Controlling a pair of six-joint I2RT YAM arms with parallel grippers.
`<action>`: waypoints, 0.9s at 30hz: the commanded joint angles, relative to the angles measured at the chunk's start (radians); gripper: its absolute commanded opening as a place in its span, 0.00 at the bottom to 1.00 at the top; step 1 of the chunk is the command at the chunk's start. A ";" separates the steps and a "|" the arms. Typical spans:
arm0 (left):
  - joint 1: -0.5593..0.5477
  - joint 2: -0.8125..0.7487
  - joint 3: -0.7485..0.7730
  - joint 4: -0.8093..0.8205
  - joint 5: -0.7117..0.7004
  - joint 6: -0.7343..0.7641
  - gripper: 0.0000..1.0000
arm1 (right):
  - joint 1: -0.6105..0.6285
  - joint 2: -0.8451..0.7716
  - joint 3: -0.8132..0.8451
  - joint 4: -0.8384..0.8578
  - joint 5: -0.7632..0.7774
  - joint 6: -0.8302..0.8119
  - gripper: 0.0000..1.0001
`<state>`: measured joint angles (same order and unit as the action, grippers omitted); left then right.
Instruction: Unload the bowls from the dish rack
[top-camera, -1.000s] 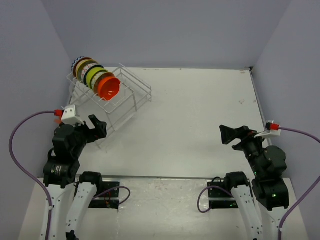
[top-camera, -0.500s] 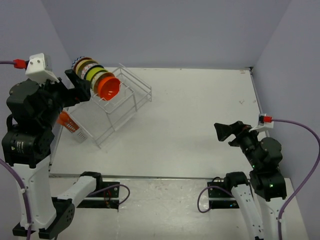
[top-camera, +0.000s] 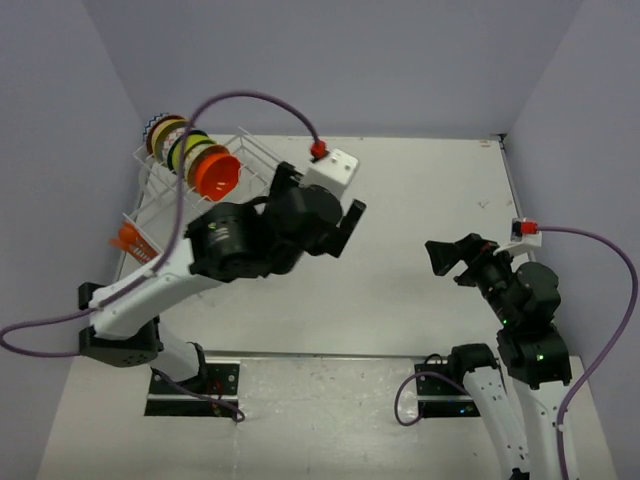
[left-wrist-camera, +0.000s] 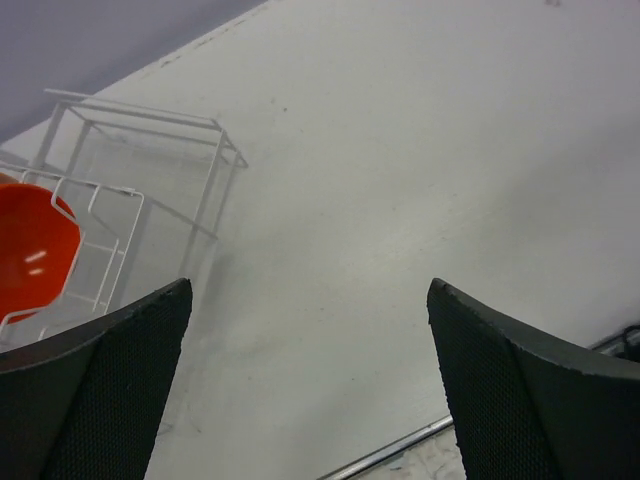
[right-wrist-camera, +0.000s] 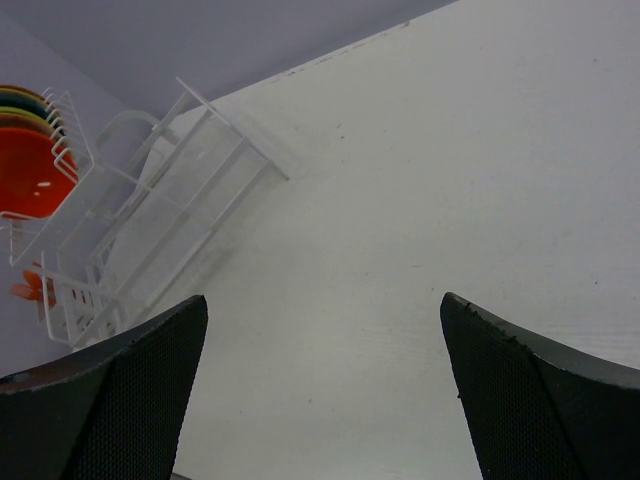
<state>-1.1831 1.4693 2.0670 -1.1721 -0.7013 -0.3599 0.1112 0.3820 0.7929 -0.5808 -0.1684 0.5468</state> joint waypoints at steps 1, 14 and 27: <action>-0.081 0.054 0.001 -0.146 -0.421 -0.076 1.00 | 0.001 -0.011 0.037 0.016 0.003 -0.022 0.99; 0.089 0.013 -0.215 -0.060 -0.663 0.179 1.00 | 0.001 -0.038 0.017 0.019 0.010 -0.062 0.99; 0.356 -0.106 -0.521 0.379 -0.514 0.541 0.96 | 0.001 -0.035 -0.012 0.056 -0.049 -0.050 0.99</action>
<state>-0.8711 1.3643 1.5562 -0.9253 -1.2415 0.1059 0.1112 0.3401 0.7811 -0.5667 -0.1844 0.5011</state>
